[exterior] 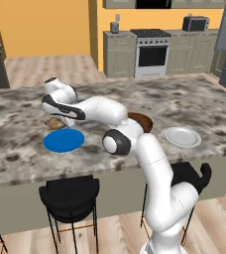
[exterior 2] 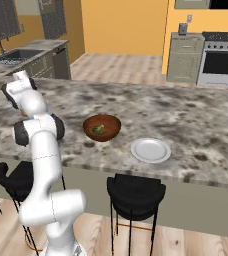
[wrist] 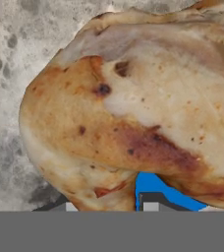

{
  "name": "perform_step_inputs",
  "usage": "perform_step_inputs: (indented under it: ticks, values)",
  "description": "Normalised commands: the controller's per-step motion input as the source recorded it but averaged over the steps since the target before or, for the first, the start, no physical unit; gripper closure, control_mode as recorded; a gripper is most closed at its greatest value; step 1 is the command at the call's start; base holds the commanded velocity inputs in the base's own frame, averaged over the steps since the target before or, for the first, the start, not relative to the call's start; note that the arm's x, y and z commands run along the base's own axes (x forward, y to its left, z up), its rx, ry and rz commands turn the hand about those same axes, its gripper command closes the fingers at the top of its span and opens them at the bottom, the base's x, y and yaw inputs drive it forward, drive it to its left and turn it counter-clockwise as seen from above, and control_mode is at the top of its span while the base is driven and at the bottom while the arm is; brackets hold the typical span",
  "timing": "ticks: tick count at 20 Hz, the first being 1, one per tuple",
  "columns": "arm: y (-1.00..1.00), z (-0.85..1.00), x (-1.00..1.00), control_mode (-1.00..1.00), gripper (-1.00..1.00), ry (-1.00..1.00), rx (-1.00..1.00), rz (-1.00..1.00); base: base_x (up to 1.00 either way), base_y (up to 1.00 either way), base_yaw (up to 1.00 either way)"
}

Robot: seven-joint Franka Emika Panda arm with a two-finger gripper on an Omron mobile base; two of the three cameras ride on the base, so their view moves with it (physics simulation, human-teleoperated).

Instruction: Pick the chicken drumstick and broccoli from their plates and place them in the bowl. Then put the bowl in the fridge.

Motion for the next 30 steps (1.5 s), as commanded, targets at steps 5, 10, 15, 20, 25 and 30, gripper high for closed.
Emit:
perform_step_inputs:
  ticks: [5,10,15,20,25,30]
  values:
    - [-0.44,0.26,-0.62,-1.00,1.00,-0.27,0.12,0.00,0.00,0.00,0.00]
    - [-0.52,0.25,-0.60,-1.00,1.00,-0.23,0.11,0.00,0.00,0.00,0.00]
    - [-0.53,0.30,-0.50,-1.00,1.00,-0.17,0.11,0.00,0.00,0.00,0.00]
    - [-0.52,0.42,-0.32,-1.00,1.00,-0.09,0.16,-0.02,0.00,0.00,0.00]
    - [-0.52,0.41,-0.18,-1.00,1.00,0.00,0.11,-0.12,0.00,0.00,0.00]
    - [-0.55,0.30,-0.07,-1.00,1.00,0.08,0.03,-0.20,0.00,0.00,0.00]
